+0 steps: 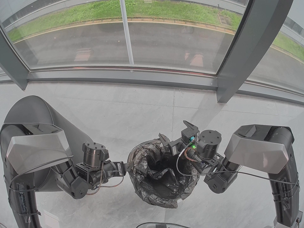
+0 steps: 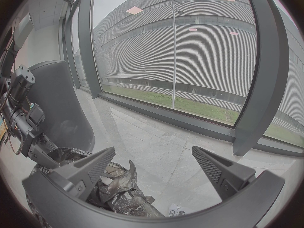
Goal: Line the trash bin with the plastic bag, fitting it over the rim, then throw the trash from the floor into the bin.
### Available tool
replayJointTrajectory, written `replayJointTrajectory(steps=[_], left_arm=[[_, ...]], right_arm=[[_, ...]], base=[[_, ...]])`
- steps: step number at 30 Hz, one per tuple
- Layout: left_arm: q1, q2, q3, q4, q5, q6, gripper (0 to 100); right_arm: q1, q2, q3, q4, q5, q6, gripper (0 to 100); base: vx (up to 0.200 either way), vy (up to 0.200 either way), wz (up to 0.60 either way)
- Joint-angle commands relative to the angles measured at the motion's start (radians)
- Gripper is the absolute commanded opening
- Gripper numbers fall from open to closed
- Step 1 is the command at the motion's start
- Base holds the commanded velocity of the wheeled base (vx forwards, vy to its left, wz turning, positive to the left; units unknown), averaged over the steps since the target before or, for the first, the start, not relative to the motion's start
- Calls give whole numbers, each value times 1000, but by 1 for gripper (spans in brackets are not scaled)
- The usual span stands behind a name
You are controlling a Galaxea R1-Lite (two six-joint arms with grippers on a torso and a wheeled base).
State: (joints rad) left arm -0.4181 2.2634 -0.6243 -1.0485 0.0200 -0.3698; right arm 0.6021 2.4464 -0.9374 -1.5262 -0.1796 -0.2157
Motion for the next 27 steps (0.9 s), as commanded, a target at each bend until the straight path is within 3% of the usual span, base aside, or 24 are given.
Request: replayJointTrajectory(steps=[1,22,27], left_arm=[[-7,-8,5,-1,1,2,100],[-1,-136,41,-1,3,-1,100],[18,-102,18,-5,41,0,100]], right_arm=[[1,-7,3,0,-1,-1,100],[-1,-13,9,-3,-3,4,100],[-1,-9,9,-3,-3,6,100]], base=[[0,0,0],[0,0,0],[0,0,0]])
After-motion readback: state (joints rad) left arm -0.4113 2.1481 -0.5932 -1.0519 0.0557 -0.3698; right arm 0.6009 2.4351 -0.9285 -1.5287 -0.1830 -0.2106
